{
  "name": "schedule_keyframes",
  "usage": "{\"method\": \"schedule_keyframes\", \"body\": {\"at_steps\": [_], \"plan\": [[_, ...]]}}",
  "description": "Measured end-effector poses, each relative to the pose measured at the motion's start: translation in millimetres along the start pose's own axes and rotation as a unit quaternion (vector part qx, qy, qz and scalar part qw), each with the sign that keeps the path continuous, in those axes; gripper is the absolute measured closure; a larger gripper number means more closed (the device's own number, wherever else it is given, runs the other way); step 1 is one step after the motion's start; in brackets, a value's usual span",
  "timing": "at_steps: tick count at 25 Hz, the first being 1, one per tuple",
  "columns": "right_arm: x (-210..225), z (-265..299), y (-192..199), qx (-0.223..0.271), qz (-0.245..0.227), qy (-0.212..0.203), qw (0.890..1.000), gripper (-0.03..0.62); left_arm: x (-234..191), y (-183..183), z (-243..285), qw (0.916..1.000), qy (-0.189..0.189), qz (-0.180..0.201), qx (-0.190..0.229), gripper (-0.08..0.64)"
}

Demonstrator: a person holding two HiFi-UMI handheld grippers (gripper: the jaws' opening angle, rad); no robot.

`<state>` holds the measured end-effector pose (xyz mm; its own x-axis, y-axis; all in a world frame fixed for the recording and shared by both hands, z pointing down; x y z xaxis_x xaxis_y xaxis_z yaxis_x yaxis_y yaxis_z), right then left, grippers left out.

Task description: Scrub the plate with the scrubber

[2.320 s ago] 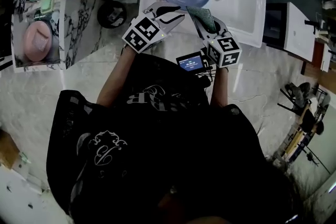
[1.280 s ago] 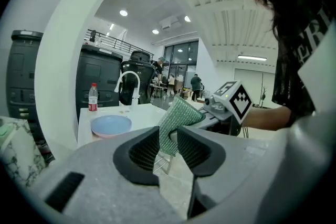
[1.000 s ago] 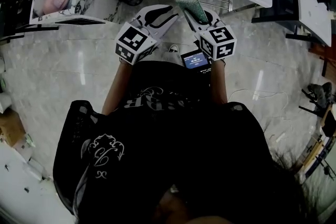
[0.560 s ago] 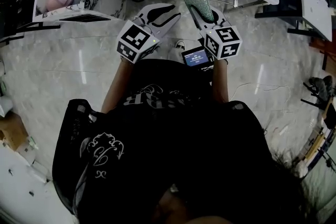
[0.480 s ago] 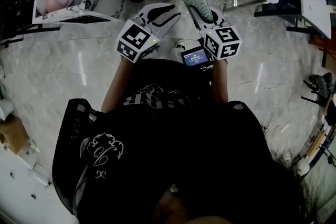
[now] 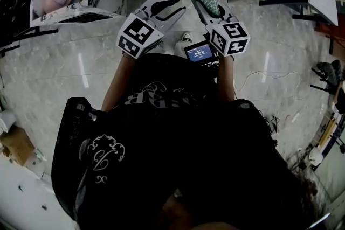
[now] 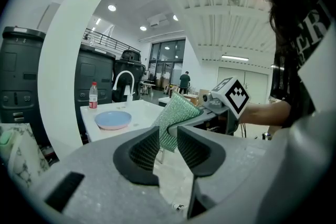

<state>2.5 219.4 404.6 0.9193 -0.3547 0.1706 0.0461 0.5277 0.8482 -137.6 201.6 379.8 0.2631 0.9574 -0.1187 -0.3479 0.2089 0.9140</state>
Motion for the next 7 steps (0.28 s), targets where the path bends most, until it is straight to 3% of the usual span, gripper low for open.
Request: {"method": "schedule_keyframes", "body": {"at_steps": [7], "plan": [[-3.4,0.1,3.6,-0.001,0.004,0.012,1.0,0.502,-3.8,6.0,-1.0,1.0,0.009,0.0,-0.003,0.442]]}}
Point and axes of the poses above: the fingertips, and each gripper's own axes: z forward along the fingers, x to its right, y out of its underside, the point moved 6 cm from there along -z, backward along the fingers, and after that the axes turned 6 degrees about -x, right-handed, at the moved point
